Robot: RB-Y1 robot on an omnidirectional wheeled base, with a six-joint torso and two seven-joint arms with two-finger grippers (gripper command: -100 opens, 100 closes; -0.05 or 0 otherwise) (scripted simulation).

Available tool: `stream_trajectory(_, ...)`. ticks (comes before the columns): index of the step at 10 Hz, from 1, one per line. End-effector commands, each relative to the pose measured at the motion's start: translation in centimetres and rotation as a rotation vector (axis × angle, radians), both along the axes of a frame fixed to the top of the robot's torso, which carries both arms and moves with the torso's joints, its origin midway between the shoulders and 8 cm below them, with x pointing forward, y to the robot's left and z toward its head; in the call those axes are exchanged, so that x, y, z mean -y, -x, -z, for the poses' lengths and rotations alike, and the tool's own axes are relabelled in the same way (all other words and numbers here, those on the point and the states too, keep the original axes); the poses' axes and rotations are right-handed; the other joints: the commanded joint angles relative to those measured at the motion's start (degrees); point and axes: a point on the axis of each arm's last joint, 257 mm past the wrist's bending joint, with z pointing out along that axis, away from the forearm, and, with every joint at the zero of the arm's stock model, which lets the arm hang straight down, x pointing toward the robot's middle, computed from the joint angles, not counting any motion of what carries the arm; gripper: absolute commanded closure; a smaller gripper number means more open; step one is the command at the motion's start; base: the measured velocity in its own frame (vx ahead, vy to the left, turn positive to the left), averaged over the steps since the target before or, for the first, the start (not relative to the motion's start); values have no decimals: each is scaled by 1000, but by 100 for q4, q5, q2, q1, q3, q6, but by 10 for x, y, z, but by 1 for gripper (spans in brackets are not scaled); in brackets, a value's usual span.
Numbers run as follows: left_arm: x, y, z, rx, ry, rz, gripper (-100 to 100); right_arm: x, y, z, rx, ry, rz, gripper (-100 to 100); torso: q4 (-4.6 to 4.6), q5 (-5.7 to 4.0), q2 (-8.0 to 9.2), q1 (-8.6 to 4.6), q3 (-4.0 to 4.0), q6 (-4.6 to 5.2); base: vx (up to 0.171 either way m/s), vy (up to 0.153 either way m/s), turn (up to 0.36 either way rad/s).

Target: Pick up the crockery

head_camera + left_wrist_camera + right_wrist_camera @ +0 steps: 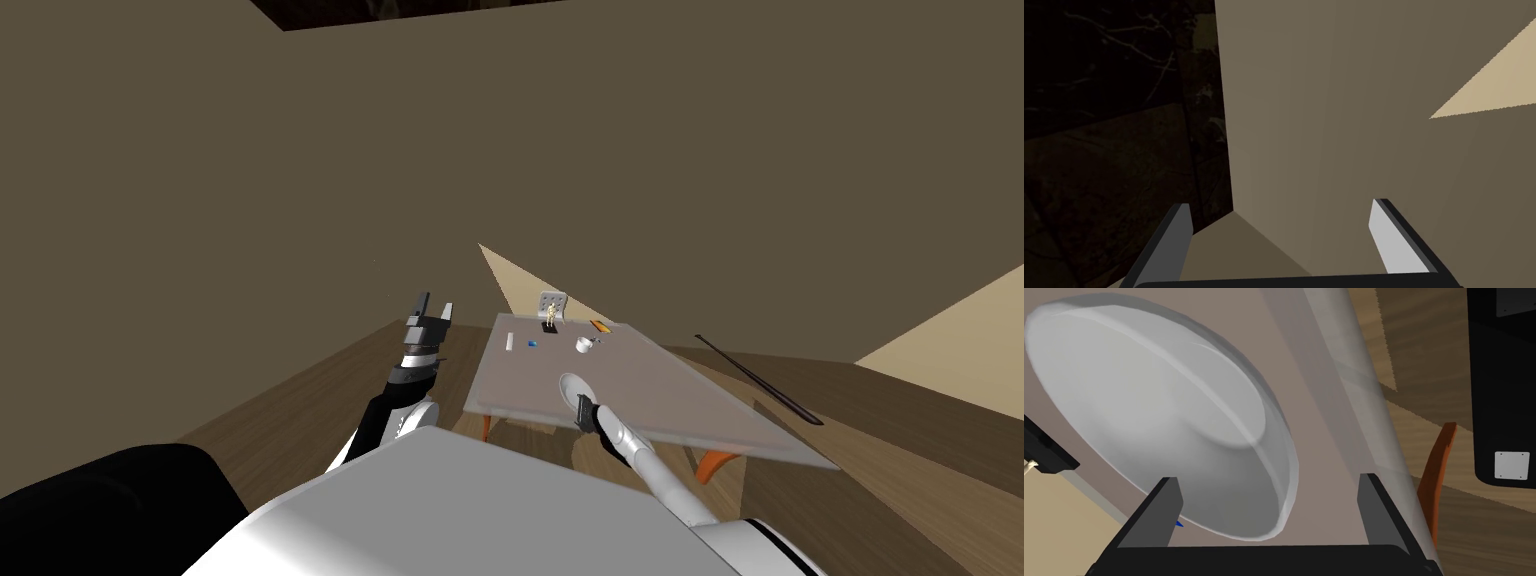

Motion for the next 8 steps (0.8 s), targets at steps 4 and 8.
stream_trajectory(4,0,0,0,0,0,0,0,-4,11,11,3,2,8,100,-2,0,-5,1,-4,0,54,-17,24)
stream_trajectory(8,0,0,0,0,0,0,0,-4,11,11,1,3,6,100,6,1,16,4,10,2,0,0,0)
